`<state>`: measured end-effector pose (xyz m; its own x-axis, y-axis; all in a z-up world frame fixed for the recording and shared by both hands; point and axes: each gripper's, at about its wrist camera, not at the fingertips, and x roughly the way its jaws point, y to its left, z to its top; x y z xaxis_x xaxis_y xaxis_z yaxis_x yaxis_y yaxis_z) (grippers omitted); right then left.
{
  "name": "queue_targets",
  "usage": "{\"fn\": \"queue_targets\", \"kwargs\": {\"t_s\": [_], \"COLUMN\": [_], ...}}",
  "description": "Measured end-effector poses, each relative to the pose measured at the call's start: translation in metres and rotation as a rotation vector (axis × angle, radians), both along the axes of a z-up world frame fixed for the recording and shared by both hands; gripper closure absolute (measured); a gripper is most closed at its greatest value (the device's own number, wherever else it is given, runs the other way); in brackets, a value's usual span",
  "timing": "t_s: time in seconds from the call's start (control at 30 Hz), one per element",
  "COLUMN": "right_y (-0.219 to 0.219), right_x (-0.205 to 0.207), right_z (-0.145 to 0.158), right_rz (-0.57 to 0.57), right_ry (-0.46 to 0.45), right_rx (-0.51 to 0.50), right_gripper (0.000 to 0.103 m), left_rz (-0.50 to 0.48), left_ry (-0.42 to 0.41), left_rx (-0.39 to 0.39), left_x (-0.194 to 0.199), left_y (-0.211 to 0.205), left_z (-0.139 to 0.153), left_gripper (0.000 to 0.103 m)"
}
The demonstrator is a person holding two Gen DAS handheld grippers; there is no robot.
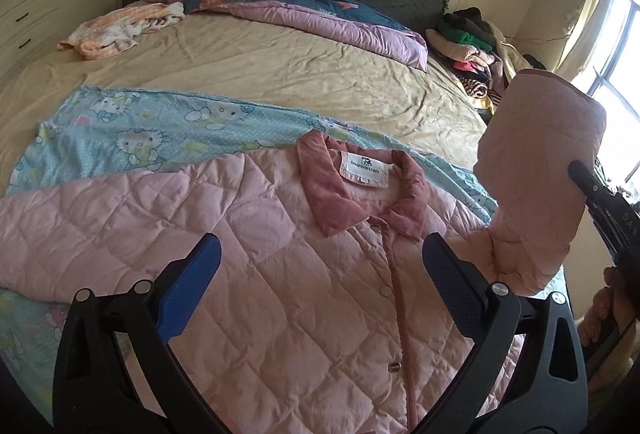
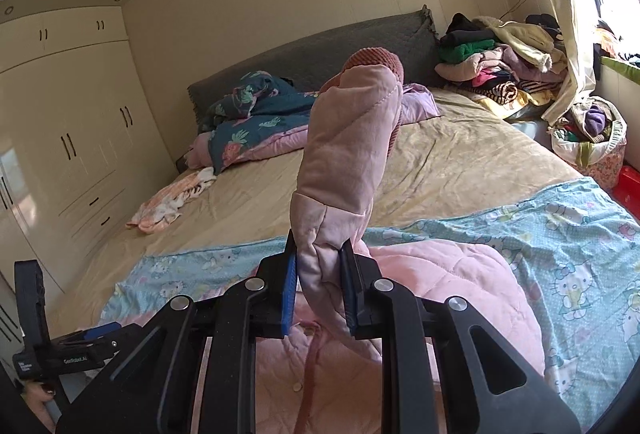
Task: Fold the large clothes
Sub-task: 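Carry the sleeve across the jacket front and lay it down, then open the right gripper and release the sleeve on the jacket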
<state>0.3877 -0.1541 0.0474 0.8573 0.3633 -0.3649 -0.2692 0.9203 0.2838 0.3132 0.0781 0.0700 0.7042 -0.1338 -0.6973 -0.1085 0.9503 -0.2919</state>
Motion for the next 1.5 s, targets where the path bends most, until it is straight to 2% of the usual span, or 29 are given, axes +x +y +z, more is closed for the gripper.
{"fn": "queue_targets", "kwargs": {"t_s": [0.27,0.43,0.63,0.83,0.93,1.0,1.1,1.2,1.33,1.43,1.5], "right_y": [0.061,0.095,0.13,0.153,0.162,0.162,0.163,0.147,0.107,0.068,0.041], "right_x": [0.01,0.01,0.007,-0.004,-0.008,-0.008,-0.012,-0.021,-0.026,-0.025,-0.024], "right_z": [-0.041,-0.073,-0.109,-0.139,-0.155,-0.164,-0.169,-0.161,-0.147,-0.138,-0.135], "right_rz": [0.073,0.127,0.183,0.247,0.275,0.299,0.335,0.353,0.291,0.203,0.15], "right_ry": [0.062,0.122,0.185,0.249,0.306,0.362,0.407,0.401,0.374,0.36,0.353], "right_rx": [-0.043,-0.08,-0.138,-0.161,-0.157,-0.091,-0.066,-0.015,-0.01,-0.003,0.012], "right_gripper": [0.085,0.084,0.08,0.07,0.059,0.04,0.027,0.017,0.016,0.016,0.016], "left_rz": [0.035,0.058,0.086,0.101,0.102,0.1,0.088,0.07,0.063,0.051,0.043], "left_ry": [0.009,0.019,0.028,0.032,0.044,0.061,0.086,0.117,0.182,0.222,0.244], "left_rx": [-0.049,-0.114,-0.161,-0.186,-0.206,-0.207,-0.216,-0.247,-0.313,-0.34,-0.354], "left_x": [-0.007,-0.011,-0.013,-0.015,-0.015,-0.014,-0.011,-0.006,0.005,0.013,0.016], "left_y": [0.026,0.044,0.061,0.07,0.071,0.069,0.063,0.059,0.052,0.043,0.035], "left_z": [-0.011,-0.02,-0.028,-0.033,-0.038,-0.043,-0.051,-0.062,-0.088,-0.11,-0.123], "left_gripper": [0.008,0.008,0.008,0.008,0.008,0.008,0.008,0.008,0.008,0.008,0.017]}}
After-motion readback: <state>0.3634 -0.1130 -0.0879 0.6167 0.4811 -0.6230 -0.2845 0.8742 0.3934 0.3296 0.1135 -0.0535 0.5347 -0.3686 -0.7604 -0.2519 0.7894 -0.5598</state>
